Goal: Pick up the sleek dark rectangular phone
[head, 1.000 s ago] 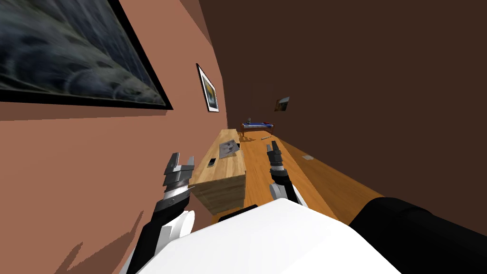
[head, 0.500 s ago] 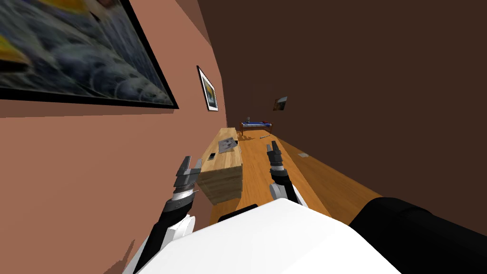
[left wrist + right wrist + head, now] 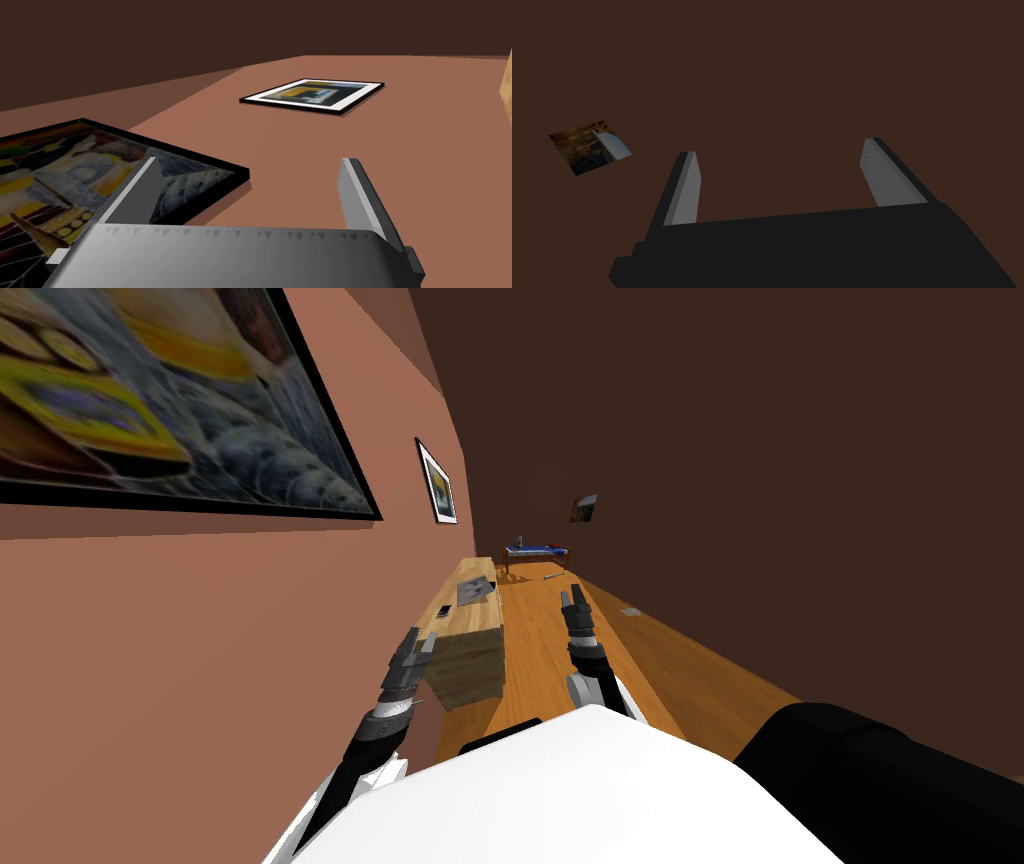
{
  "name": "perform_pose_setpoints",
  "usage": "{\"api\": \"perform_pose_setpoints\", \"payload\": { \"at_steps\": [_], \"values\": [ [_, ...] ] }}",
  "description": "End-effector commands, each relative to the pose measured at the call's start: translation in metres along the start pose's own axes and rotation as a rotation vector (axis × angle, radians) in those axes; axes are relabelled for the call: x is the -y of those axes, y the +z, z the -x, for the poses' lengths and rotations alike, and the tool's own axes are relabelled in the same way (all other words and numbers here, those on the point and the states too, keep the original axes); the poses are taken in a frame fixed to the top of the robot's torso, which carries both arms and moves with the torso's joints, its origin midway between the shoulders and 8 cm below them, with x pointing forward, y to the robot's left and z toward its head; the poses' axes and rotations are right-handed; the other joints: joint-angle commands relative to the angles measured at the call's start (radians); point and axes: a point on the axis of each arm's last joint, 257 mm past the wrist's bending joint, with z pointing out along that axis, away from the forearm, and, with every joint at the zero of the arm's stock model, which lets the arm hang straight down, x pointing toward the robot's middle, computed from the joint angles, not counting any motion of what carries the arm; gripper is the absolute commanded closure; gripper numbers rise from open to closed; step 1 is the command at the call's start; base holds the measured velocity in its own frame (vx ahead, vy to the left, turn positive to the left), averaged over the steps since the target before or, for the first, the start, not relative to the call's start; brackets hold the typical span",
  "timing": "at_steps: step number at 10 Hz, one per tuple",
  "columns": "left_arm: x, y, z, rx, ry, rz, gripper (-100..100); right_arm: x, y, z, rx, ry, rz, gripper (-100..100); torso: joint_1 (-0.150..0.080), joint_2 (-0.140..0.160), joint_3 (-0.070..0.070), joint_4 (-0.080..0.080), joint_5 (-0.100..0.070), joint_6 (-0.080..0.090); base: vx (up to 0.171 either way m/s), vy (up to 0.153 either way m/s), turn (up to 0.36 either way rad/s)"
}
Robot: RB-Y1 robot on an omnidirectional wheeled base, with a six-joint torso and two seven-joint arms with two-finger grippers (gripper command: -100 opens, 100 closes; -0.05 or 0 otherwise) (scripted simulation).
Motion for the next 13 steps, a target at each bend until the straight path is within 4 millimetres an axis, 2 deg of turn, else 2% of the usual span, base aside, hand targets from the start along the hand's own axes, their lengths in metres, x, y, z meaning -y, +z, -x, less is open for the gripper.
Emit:
{"api": "perform_pose_setpoints", "payload": {
  "at_steps": [1, 2, 3, 6, 9, 10, 13],
  "values": [
    [-0.014, -0.01, -0.01, -0.063, 0.006, 0.024, -100, 0.0, 0.0, 0.0, 0.0, 0.0, 0.0, 0, 0.0, 0.0, 0.0, 0.0, 0.0, 0.0, -0.092, -0.053, -0.031],
    [-0.024, -0.018, -0.019, -0.107, 0.005, 0.032, -100, 0.0, 0.0, 0.0, 0.0, 0.0, 0.0, 0, 0.0, 0.0, 0.0, 0.0, 0.0, 0.0, -0.123, -0.081, -0.063],
    [-0.032, -0.023, -0.017, -0.122, 0.016, 0.055, -100, 0.0, 0.0, 0.0, 0.0, 0.0, 0.0, 0, -0.002, 0.001, 0.0, 0.0, 0.0, 0.0, -0.082, -0.082, -0.017],
    [-0.055, -0.045, -0.028, -0.238, 0.036, 0.094, -100, 0.0, 0.0, 0.0, 0.0, 0.0, 0.0, 0, -0.002, -0.003, -0.002, -0.001, 0.0, 0.0, -0.052, -0.082, -0.031],
    [-0.08, -0.068, -0.026, -0.313, 0.065, 0.156, -100, 0.0, 0.0, 0.0, 0.0, 0.0, 0.0, 0, -0.003, -0.003, -0.002, -0.001, -0.001, 0.0, -0.041, -0.088, -0.026],
    [-0.084, -0.07, -0.024, -0.312, 0.067, 0.165, -100, 0.0, 0.0, 0.0, 0.0, 0.0, 0.0, 0, -0.002, -0.005, -0.003, -0.001, -0.001, 0.0, -0.001, -0.034, 0.007],
    [-0.105, -0.098, -0.024, -0.444, 0.102, 0.216, -100, 0.0, 0.0, 0.0, 0.0, 0.0, 0.0, 0, -0.001, -0.006, -0.003, -0.001, 0.0, 0.0, -0.015, -0.082, -0.035]
  ]
}}
